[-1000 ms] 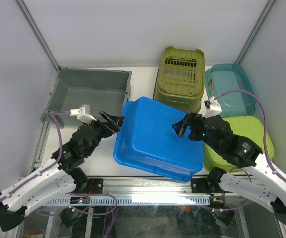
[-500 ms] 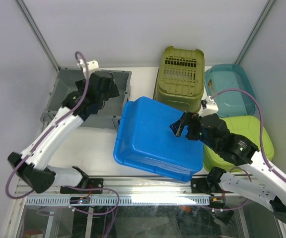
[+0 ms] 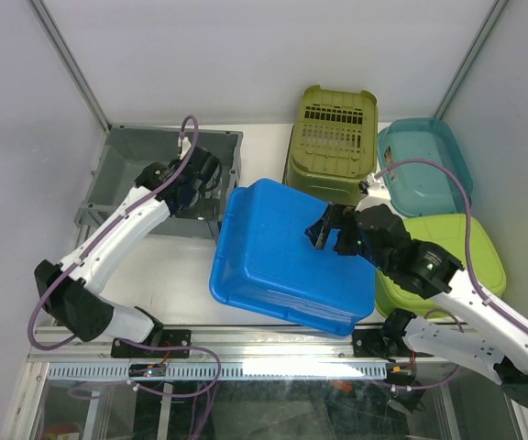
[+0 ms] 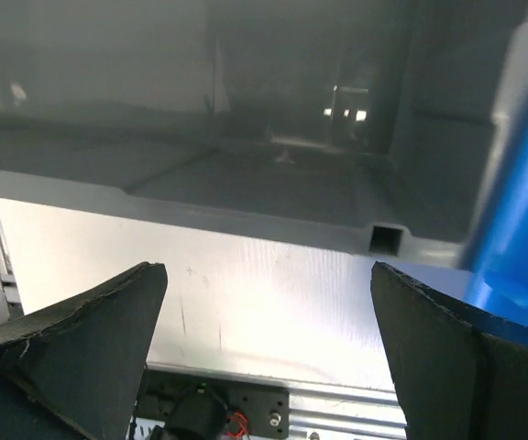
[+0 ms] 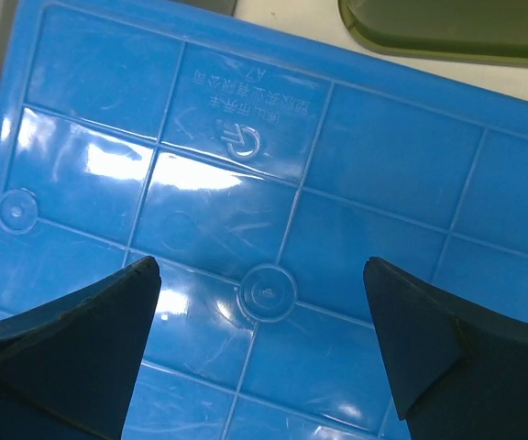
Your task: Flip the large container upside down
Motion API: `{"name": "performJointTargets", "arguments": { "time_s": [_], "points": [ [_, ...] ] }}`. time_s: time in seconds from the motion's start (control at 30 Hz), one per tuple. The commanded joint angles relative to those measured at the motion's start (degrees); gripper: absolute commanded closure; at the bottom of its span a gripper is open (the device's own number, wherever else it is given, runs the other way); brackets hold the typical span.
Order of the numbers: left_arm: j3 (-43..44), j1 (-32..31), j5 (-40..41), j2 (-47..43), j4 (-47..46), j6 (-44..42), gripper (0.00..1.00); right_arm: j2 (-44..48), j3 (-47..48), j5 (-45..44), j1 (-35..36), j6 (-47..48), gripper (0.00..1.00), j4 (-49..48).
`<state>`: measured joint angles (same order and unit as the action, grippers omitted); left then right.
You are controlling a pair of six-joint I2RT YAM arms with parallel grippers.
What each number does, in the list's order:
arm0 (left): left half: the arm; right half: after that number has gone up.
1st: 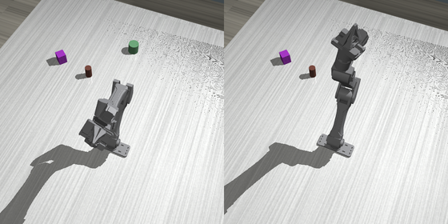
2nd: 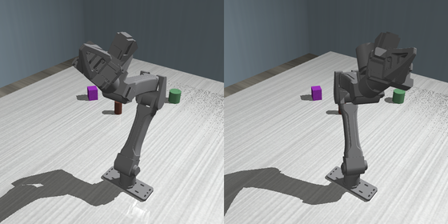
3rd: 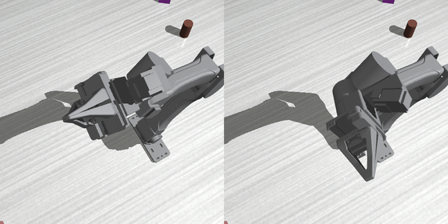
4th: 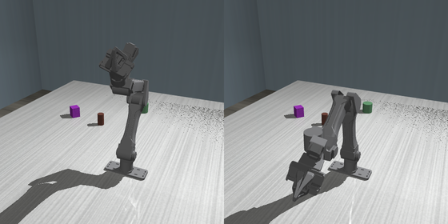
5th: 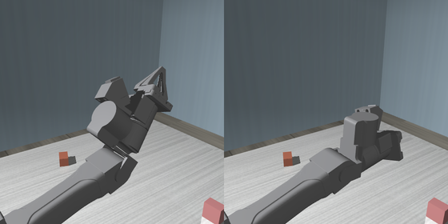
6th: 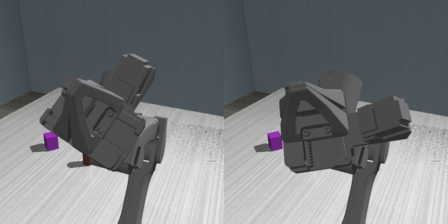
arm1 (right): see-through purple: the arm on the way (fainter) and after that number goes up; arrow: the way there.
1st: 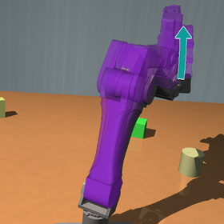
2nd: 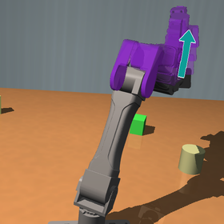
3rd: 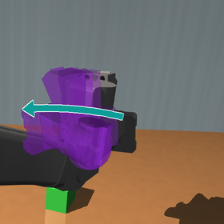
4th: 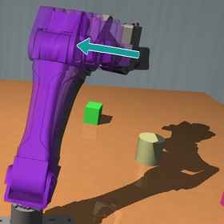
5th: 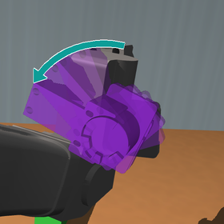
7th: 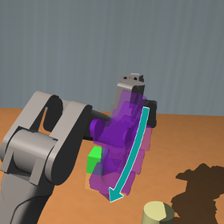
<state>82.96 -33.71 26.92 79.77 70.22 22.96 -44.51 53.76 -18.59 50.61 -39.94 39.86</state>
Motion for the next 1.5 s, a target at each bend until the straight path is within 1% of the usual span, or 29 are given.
{"name": "performJointTargets", "arguments": {
  "time_s": [0.0,0.07,0.13,0.17,0.27,0.4,0.53,0.6,0.67,0.8,0.93,1.0,1.1,1.2,1.27,1.37,1.47],
  "points": [
    [-3.73,4.79,-5.86,3.02,-4.7,-2.09,0.01,-0.92,1.44,1.29,0.01,0.19,0.03,-3.03],
    [-5.29,8.99,-8.98,3.93,-8.98,-4.56,0.01,-0.11,1.05,0.69,0.02,0.04,0.02,-3.0],
    [-4.15,12.06,-7.37,5.77,-9.31,-5.2,0.01,0.73,0.97,-0.3,0.02,0.25,0.02,-2.7],
    [-3.22,12.78,-6.31,6.71,-9.71,-5.73,0.01,1.21,1.0,-0.77,0.02,0.35,0.02,-2.34],
    [-1.44,15.85,-10.27,8.85,-14.91,-8.75,0.01,1.7,0.88,-1.78,0.02,0.75,0.02,-2.51],
    [5.08,17.88,-9.49,14.33,-16.78,-9.43,0.01,0.57,1.42,-1.72,0.01,1.27,0.02,-2.71],
    [13.8,17.97,-9.22,17.46,-16.23,-9.54,0.01,0.14,1.72,-1.66,0.02,1.11,0.02,-2.69],
    [17.14,18.07,-8.66,18.48,-16.16,-10.03,0.01,0.29,1.55,-2.0,0.01,1.14,0.02,-2.85],
    [19.7,18.23,-10.04,19.7,-15.82,-10.81,0.01,0.43,1.69,-2.38,-0.03,1.31,0.02,-2.85],
    [22.11,18.23,-14.66,20.9,-15.77,-10.06,0.01,0.36,1.7,-2.7,0.01,2.14,0.02,-2.93],
    [23.37,16.92,-18.74,20.91,-20.13,-8.35,0.01,-0.26,1.88,-3.12,0.02,2.57,0.01,-3.08],
    [26.02,14.16,-17.12,22.66,-21.73,-6.8,0.01,-0.74,1.73,-2.93,0.02,2.59,0.01,-3.63],
    [33.19,10.53,-7.69,27.7,-22.13,-1.19,0.01,-1.71,2.01,-2.17,0.02,2.4,0.01,-4.27],
    [40.07,10.16,-6.65,32.58,-22.92,4.87,0.01,-2.75,3.67,-1.43,-0.01,1.87,0.02,-3.51],
    [43.64,10.2,-5.28,35.73,-23.95,6.77,0.01,-2.51,4.06,-1.79,0.02,1.52,0.02,-2.62],
    [48.77,10.33,-3.53,40.98,-23.87,7.12,0.01,-0.72,3.64,-2.5,0.01,1.03,0.02,-1.96],
    [49.55,10.64,-4.44,44.15,-24.32,6.47,0.01,1.26,3.35,-3.68,0.02,0.46,0.02,-0.61]
  ]
}}
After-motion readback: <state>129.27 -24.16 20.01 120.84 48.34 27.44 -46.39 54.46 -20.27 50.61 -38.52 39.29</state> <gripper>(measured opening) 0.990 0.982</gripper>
